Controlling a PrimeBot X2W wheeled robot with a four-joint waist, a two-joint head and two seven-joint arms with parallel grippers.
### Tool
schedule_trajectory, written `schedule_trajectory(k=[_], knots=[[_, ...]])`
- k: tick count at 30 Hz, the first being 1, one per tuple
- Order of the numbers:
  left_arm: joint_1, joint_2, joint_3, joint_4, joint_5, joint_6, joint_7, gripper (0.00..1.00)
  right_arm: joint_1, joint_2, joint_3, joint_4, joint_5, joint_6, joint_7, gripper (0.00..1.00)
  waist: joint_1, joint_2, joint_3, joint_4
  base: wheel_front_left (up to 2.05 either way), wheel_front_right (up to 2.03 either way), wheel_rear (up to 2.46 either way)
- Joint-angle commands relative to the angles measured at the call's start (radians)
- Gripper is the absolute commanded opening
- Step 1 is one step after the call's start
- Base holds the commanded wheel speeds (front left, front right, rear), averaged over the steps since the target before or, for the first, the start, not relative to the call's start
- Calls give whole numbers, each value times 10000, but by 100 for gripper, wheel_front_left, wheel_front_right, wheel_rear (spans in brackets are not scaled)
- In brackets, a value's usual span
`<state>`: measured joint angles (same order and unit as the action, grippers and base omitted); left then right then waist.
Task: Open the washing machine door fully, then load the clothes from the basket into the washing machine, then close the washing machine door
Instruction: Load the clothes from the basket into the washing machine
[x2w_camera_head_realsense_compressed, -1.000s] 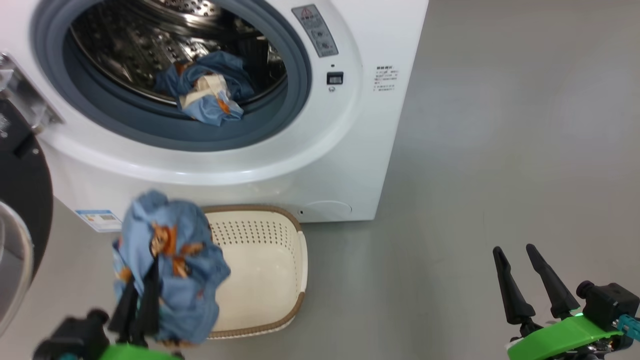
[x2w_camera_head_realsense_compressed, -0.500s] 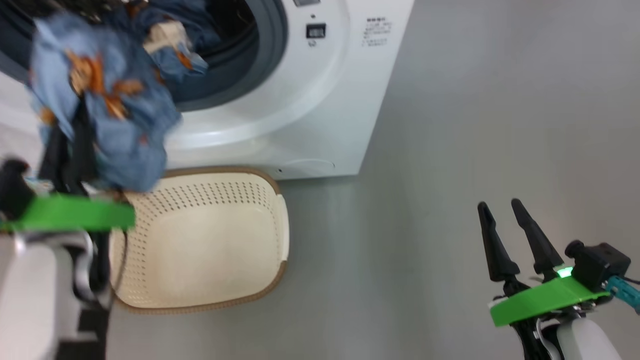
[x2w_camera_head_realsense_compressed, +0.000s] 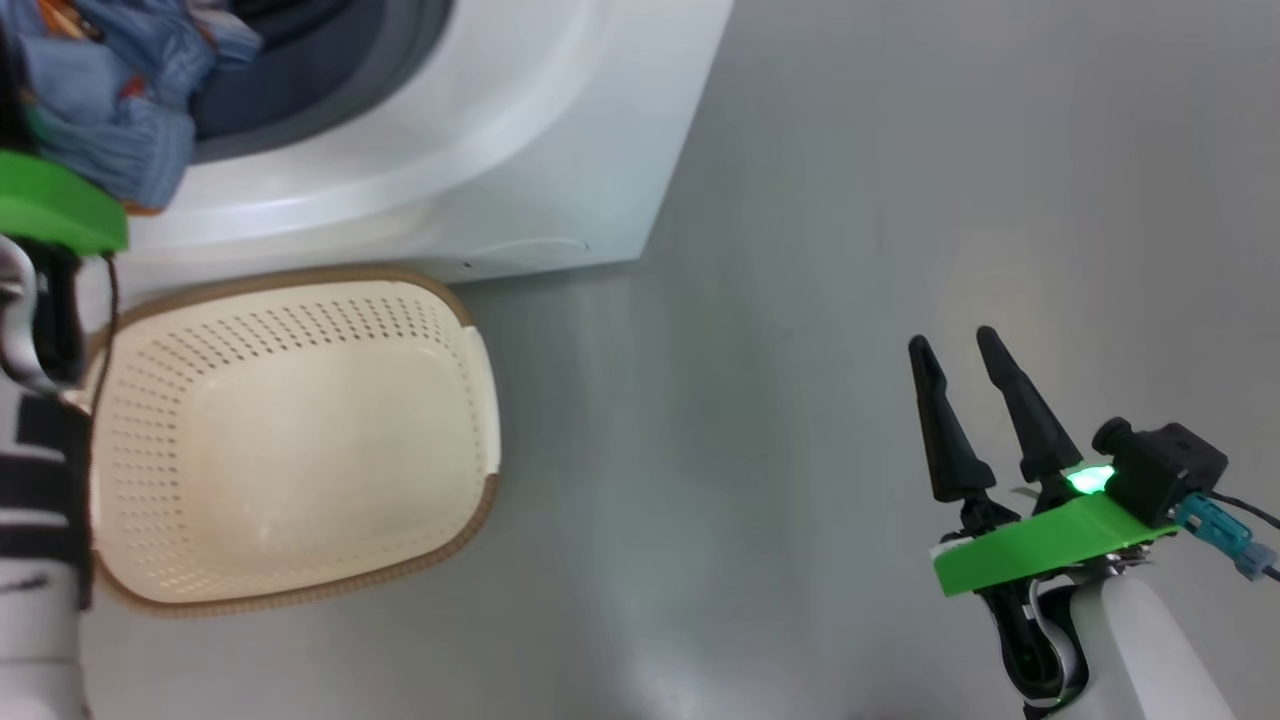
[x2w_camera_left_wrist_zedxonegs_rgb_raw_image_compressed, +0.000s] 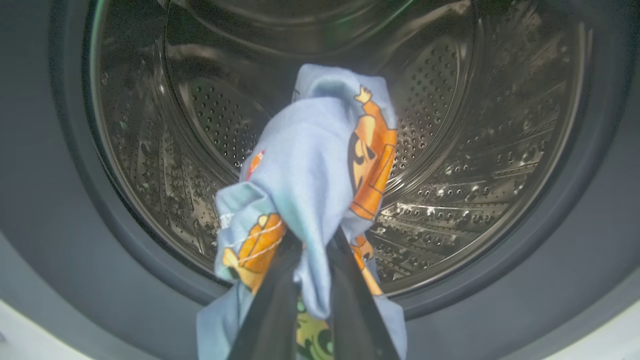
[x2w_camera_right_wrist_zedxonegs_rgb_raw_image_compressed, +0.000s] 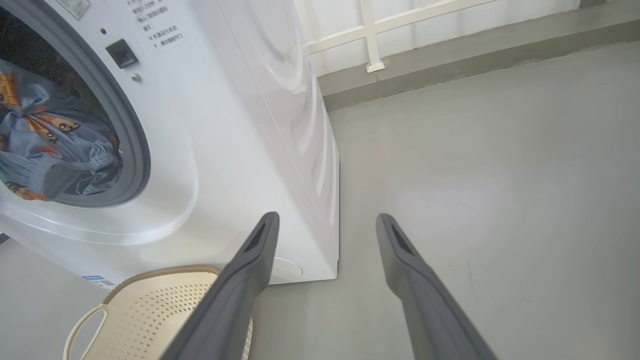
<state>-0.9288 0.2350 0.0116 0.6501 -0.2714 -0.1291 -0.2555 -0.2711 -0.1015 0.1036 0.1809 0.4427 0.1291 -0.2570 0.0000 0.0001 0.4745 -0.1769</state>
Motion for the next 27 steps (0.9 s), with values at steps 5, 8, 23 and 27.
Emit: schedule_trajectory(k=[5,8,23,27], knots=[[-1500,885,-116,1383,164,-15,-63,0,-342,117,452,-267,113,16,-48,100,0,-1,854,-691,0,0,0],[-2135,1090,-325,1962,187,-15,-63,0,-478,177,599,-243,141,16,-48,100,0,-1,986,-887,0,0,0],[-3244,1725,451,1065,853,122,-63,100,-859,369,930,-334,248,16,-48,100,0,-1,1590,-1527,0,0,0],[-3184,1744,486,1520,1028,96,-63,100,-849,397,943,-351,230,16,-48,100,0,-1,1634,-1548,0,0,0]])
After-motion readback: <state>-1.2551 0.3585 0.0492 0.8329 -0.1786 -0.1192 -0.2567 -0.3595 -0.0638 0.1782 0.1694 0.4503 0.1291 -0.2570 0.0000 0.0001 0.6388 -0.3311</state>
